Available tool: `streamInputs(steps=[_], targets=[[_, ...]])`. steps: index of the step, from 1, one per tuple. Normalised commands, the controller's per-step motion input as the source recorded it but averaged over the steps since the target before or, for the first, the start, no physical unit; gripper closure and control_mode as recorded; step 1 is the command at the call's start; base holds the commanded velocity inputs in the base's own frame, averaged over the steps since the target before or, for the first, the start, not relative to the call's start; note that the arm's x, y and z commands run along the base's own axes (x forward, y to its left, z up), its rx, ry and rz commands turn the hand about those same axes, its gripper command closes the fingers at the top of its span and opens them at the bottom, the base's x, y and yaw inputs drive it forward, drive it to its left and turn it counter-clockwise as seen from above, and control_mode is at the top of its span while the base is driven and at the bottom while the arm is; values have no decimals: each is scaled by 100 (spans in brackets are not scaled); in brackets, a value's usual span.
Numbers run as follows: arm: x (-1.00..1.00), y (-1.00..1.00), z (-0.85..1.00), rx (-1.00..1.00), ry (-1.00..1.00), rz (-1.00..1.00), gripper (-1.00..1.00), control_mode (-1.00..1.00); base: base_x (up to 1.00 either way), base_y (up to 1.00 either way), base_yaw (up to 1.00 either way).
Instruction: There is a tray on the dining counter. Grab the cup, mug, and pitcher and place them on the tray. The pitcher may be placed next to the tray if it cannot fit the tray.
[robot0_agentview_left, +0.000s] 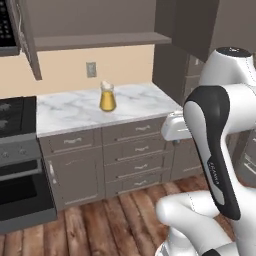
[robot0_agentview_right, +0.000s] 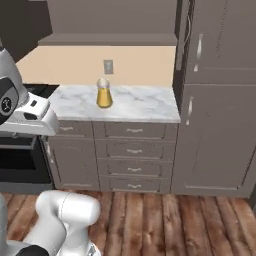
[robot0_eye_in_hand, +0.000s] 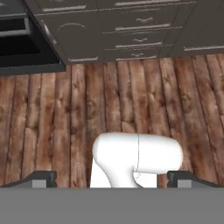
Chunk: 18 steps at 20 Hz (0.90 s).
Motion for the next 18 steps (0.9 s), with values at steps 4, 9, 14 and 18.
streamInputs(steps=[4,9,14,18], targets=[[0,0,0,0,0,0,-100,100,100,-42,23],[0,0,0,0,0,0,-100,100,100,-35,19],[0,0,0,0,0,0,-100,100,86,-26,12],[0,0,0,0,0,0,-100,100,71,0,5]])
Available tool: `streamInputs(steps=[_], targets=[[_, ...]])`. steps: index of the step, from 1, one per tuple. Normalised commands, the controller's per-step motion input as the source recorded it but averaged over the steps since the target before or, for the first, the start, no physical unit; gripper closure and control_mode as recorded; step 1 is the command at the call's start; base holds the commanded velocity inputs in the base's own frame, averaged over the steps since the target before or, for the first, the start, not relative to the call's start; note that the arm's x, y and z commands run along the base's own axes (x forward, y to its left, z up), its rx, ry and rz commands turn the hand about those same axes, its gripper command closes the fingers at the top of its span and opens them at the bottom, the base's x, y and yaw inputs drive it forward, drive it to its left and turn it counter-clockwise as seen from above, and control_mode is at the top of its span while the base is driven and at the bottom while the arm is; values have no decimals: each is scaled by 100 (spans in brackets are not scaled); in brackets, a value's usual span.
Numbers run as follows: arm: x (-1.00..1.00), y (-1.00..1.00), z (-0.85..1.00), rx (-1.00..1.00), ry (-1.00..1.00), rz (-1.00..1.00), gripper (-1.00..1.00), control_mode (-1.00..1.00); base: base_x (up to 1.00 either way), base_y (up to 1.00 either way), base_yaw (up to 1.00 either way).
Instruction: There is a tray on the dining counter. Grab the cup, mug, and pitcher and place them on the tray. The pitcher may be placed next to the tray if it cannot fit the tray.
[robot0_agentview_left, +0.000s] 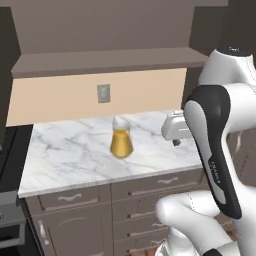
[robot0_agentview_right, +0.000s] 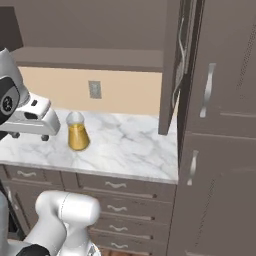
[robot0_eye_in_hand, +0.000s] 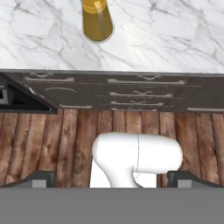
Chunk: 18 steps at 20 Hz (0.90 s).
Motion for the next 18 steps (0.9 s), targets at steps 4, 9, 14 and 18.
streamInputs(steps=[4,9,14,18], targets=[[0,0,0,0,0,0,-100,100,71,0,4],[0,0,0,0,0,0,-100,100,45,0,10],[0,0,0,0,0,0,-100,100,37,0,7],[0,0,0,0,0,0,-100,100,49,0,6]])
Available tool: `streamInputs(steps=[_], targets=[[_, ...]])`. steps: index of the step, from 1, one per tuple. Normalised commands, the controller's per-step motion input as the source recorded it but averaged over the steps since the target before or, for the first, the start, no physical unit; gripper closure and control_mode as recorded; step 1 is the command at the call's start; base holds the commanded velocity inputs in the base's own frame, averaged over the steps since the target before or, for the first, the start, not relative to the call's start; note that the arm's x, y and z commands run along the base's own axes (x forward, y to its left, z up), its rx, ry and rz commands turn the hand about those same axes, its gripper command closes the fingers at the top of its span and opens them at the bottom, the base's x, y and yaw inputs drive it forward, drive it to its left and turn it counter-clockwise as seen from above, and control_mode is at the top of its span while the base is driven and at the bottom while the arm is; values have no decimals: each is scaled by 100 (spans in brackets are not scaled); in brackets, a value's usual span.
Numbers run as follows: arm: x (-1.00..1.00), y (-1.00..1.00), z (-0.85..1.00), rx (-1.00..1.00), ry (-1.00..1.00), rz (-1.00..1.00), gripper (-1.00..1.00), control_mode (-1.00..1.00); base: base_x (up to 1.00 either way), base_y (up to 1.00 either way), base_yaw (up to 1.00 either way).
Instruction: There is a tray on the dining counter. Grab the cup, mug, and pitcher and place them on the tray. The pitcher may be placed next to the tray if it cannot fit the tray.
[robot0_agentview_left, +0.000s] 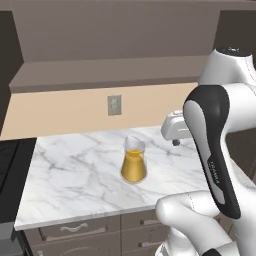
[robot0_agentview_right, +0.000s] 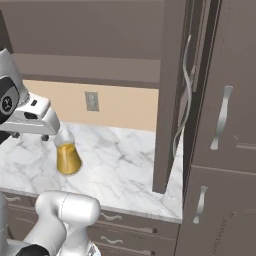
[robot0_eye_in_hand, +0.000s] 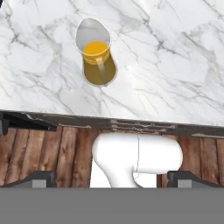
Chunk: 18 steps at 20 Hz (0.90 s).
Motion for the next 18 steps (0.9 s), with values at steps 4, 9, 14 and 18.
streamInputs(steps=[4,9,14,18], targets=[[0,0,0,0,0,0,-100,100,58,0,7],[0,0,0,0,0,0,-100,100,56,0,9],[30,0,-23,2,12,4,-100,-100,37,0,6],[83,0,-75,1,34,12,-100,-100,0,0,0]])
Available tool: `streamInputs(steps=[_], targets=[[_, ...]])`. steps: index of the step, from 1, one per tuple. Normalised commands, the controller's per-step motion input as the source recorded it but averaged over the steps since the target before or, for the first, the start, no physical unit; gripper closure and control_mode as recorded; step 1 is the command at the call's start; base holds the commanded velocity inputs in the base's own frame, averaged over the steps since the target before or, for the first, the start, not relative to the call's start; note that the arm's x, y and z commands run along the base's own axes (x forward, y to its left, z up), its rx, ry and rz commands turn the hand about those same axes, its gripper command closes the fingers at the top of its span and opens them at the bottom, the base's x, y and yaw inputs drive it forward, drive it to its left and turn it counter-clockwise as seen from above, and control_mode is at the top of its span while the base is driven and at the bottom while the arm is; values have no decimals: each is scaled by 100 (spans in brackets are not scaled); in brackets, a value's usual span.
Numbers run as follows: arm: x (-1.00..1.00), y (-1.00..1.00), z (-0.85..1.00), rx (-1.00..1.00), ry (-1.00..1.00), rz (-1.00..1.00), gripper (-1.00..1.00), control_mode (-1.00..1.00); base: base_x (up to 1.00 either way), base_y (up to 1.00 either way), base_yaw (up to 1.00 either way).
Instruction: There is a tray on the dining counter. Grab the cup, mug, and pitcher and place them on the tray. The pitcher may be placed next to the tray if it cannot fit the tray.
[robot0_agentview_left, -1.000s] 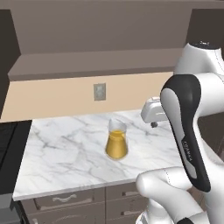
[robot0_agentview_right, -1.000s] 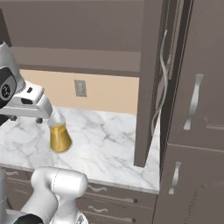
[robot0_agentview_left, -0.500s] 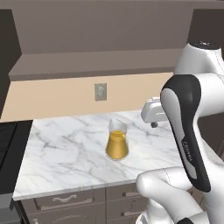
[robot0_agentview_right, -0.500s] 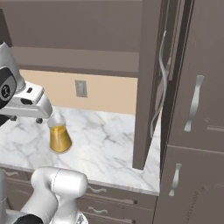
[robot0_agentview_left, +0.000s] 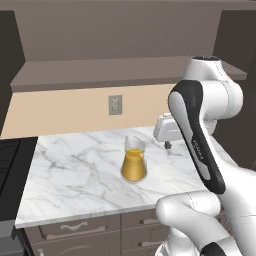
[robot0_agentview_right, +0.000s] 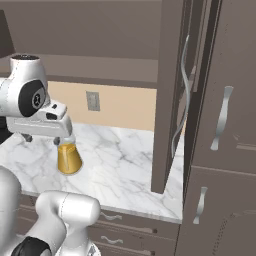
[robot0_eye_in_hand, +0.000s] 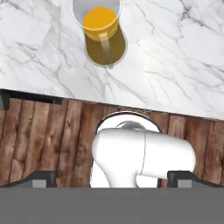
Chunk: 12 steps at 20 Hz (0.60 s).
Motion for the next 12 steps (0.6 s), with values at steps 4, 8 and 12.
streamInputs(steps=[4,8,12], targets=[[81,0,-79,0,29,15,-100,-100,0,0,0],[61,0,-61,0,21,17,-100,-100,0,0,0],[38,10,-49,-9,7,13,-100,-100,0,0,0]])
